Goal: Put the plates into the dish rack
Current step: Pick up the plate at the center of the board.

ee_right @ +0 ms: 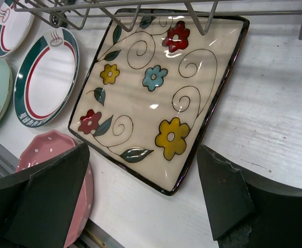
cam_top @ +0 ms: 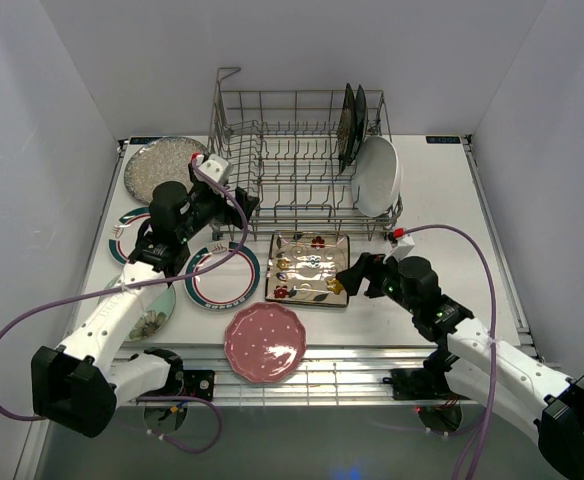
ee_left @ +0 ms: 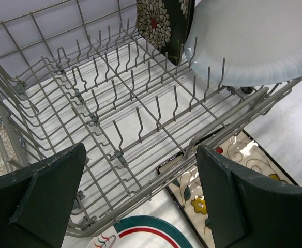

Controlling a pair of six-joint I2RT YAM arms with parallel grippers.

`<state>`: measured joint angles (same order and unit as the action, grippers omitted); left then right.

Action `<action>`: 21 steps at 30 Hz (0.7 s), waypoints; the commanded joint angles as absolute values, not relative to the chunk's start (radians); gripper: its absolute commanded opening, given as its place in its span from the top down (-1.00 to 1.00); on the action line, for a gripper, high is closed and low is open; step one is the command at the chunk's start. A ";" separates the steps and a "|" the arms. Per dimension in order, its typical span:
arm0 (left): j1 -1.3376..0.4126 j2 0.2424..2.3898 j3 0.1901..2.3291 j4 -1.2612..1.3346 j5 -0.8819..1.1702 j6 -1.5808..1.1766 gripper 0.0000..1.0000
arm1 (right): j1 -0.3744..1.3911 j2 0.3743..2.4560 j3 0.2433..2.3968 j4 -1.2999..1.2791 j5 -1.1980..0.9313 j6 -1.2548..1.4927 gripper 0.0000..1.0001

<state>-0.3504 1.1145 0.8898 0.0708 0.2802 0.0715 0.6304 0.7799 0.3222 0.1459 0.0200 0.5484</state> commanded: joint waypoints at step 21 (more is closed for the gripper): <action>-0.388 1.068 0.830 0.112 0.345 0.117 -0.96 | 0.632 0.732 0.175 0.297 0.184 0.762 -0.80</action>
